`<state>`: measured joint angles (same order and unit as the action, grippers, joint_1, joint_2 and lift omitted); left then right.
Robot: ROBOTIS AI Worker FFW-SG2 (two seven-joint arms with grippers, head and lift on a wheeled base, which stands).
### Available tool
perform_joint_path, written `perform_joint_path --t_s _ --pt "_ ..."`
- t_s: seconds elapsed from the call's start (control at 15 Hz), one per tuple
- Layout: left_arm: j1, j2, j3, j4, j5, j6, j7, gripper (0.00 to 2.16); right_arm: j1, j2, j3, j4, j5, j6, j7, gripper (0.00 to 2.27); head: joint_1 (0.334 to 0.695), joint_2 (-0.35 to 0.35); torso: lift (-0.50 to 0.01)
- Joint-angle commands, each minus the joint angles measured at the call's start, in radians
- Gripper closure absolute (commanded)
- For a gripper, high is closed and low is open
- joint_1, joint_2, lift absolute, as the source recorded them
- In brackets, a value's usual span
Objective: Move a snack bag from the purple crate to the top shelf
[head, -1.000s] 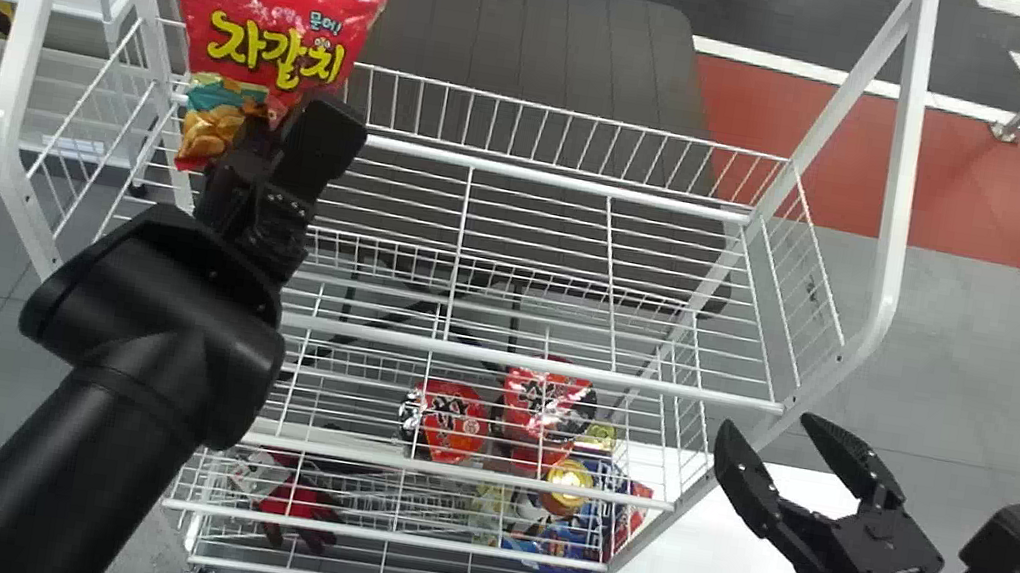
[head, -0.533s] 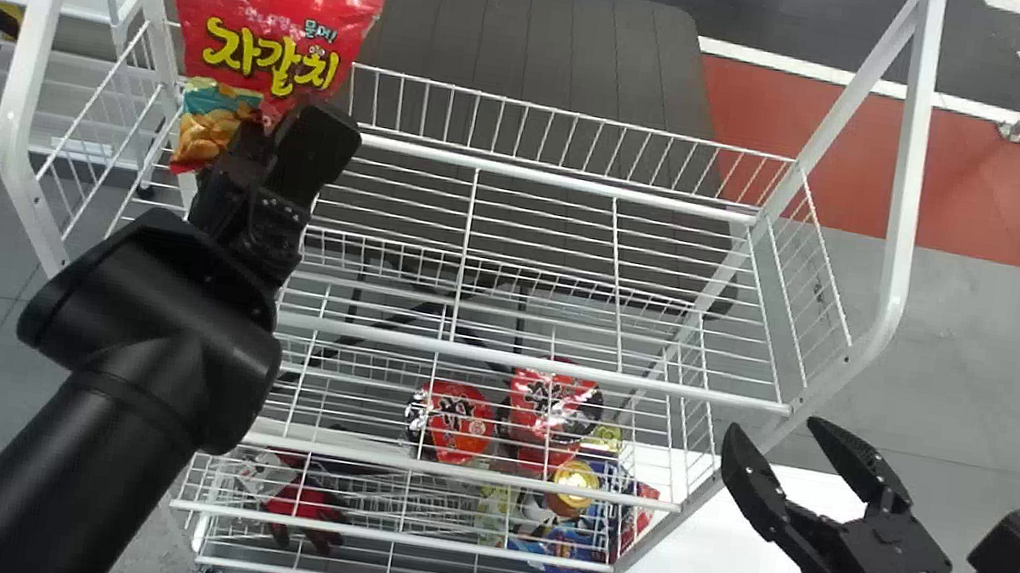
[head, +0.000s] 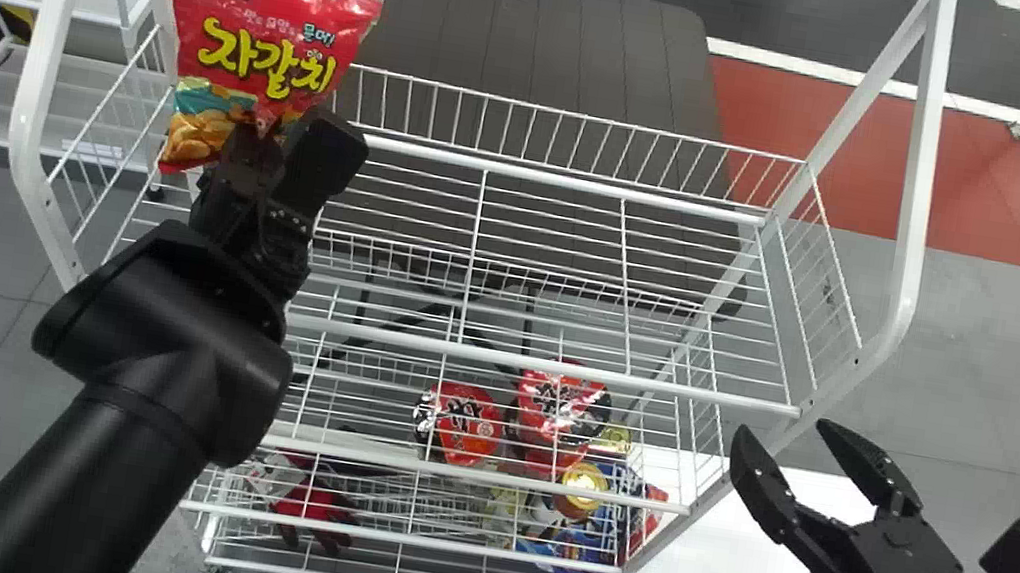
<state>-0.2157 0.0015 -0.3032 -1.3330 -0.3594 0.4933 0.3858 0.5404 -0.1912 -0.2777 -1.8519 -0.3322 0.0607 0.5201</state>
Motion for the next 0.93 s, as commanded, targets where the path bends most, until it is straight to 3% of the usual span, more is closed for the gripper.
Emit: perform_joint_path --t_s 0.0,0.13,0.33,0.47,0.87 --pt "0.006 0.0 -0.005 -0.002 -0.001 0.0 0.002 1.16 -0.002 -0.001 0.0 0.002 -0.002 0.0 0.001 0.15 0.695 -0.121 0.0" --pt "0.007 -0.001 -0.005 -0.003 -0.001 0.0 0.002 1.16 -0.004 -0.001 0.0 0.003 -0.002 0.0 0.003 0.15 0.695 -0.122 0.0" --pt "0.012 0.0 -0.014 -0.003 -0.007 0.0 0.004 0.66 -0.008 -0.002 0.0 0.013 -0.008 0.0 0.003 0.15 0.695 -0.126 0.0" --pt "0.015 -0.001 -0.016 -0.005 -0.007 0.0 0.002 0.44 -0.01 -0.002 0.0 0.014 -0.008 0.0 0.003 0.15 0.695 -0.128 0.0" --pt "0.035 -0.001 -0.01 -0.037 -0.015 0.0 0.005 0.35 -0.011 -0.002 0.0 0.017 -0.008 0.0 0.003 0.15 0.695 -0.134 0.0"
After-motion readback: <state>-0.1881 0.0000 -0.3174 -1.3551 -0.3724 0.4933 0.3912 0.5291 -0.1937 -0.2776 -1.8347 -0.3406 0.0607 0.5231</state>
